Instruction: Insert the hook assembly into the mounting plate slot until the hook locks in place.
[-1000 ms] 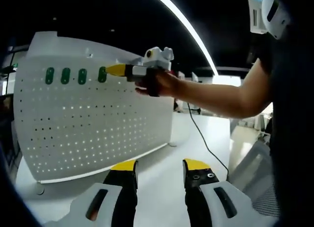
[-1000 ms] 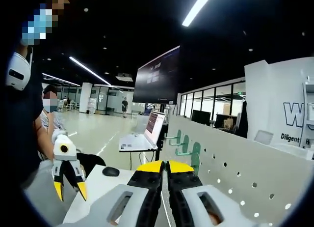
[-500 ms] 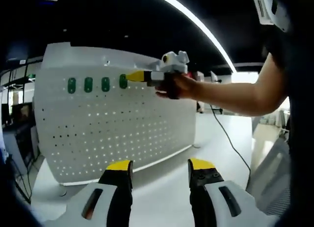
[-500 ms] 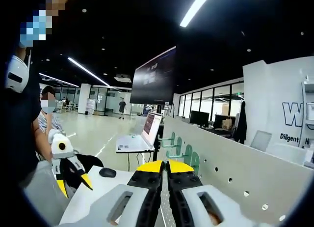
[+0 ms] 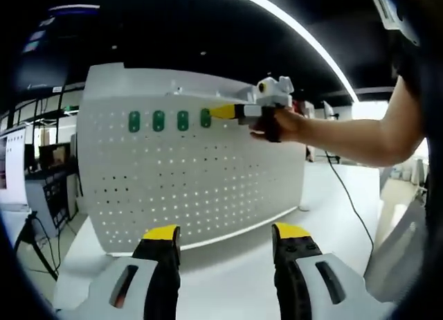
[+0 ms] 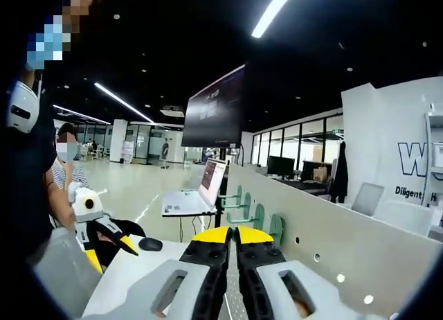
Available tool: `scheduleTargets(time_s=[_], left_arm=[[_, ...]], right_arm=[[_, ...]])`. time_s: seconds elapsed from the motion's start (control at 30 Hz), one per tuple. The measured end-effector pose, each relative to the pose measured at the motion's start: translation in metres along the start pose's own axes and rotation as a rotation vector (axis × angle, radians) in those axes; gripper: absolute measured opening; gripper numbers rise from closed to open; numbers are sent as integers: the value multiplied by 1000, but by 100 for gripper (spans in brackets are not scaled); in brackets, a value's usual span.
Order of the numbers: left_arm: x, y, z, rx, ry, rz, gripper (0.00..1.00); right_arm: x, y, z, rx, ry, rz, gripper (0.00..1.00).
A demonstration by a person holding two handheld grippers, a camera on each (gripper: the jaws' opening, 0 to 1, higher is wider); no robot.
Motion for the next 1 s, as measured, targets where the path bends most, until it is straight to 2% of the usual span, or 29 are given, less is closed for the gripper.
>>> scheduleTargets(time_s=[0.5, 1.0], left_arm=[[-1, -2, 1, 7, -17, -5, 52], [1, -2, 1, 7, -23, -11, 52]], right_arm=[[-5, -4, -2, 2, -9, -4, 1], [3, -6, -6, -4, -39, -16, 3]])
Point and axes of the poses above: the point that each gripper's makers call its tool centre point, and the gripper's own axes: z roughly forward along the fingers, x roughly to its left, y roughly out of its top, the point moved 6 cm from there along -z, roughly backward along the fingers, and after that the axes turned 9 degrees about y, right-handed, at the moved point
